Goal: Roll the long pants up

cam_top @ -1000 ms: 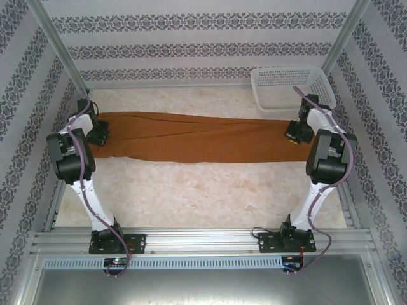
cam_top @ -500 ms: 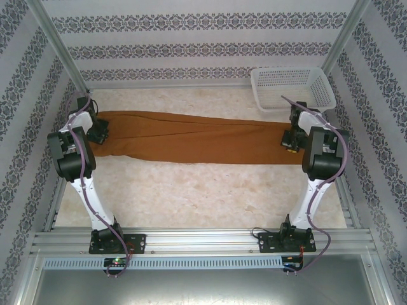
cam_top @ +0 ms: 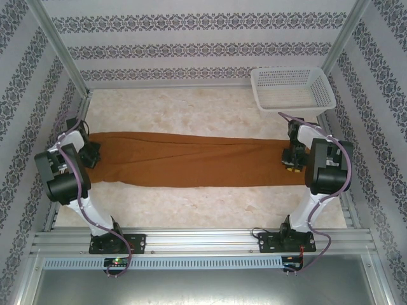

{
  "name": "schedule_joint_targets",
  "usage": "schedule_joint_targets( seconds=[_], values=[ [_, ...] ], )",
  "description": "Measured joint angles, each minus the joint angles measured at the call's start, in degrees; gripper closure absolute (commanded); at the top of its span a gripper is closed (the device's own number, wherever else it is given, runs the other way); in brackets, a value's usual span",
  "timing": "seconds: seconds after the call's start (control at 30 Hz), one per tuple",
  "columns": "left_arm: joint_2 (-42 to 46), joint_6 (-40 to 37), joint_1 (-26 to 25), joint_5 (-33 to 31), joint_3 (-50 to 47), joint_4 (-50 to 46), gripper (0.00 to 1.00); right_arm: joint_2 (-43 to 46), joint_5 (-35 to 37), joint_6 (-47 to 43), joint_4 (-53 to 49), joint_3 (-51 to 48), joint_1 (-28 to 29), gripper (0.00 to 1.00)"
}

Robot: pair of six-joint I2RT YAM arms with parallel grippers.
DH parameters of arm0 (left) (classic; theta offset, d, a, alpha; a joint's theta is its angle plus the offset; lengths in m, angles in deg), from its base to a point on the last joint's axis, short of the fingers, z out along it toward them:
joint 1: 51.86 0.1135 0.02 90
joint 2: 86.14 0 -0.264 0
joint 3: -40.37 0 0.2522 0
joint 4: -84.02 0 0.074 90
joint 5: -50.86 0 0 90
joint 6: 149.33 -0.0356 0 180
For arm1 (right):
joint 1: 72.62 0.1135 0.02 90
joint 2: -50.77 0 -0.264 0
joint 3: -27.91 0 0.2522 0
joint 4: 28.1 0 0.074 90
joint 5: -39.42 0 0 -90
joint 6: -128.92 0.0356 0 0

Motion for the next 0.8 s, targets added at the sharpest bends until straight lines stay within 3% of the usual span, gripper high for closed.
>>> schedule_joint_targets(
  seconds=[0.07,0.13,0.2,0.27,0.3,0.47,0.8],
  values=[
    [2.9,-0.1,0.6,-0.5,-2.5,-1.2,1.0,0.7,-0.7,0.0,-1.7,1.3,-0.9,0.03],
    [5.0,-0.2,0.7,-0.7,-3.7,-2.1,0.91,1.2,-1.2,-0.2,-3.8,4.6,-1.7,0.02],
    [6.8,-0.7,0.7,-0.6,-4.2,-2.8,0.64,1.5,-1.6,-1.2,-5.2,9.4,-2.7,0.02],
    [8.8,-0.9,0.7,-0.1,-4.3,-3.1,0.08,1.6,-1.9,-2.2,-5.8,14.6,-4.2,0.02],
    [9.7,-0.9,0.7,0.2,-4.3,-3.2,0.0,1.6,-1.9,-2.8,-6.0,16.6,-5.1,0.02],
    [15.9,-0.9,0.7,3.8,-4.6,-3.1,0.0,-0.6,-2.2,-5.2,-6.2,22.9,-11.3,0.02],
    [22.0,-0.8,0.7,9.8,-9.3,-2.4,0.0,-6.3,-7.9,-9.2,-5.4,20.1,-18.8,0.05]
  ],
)
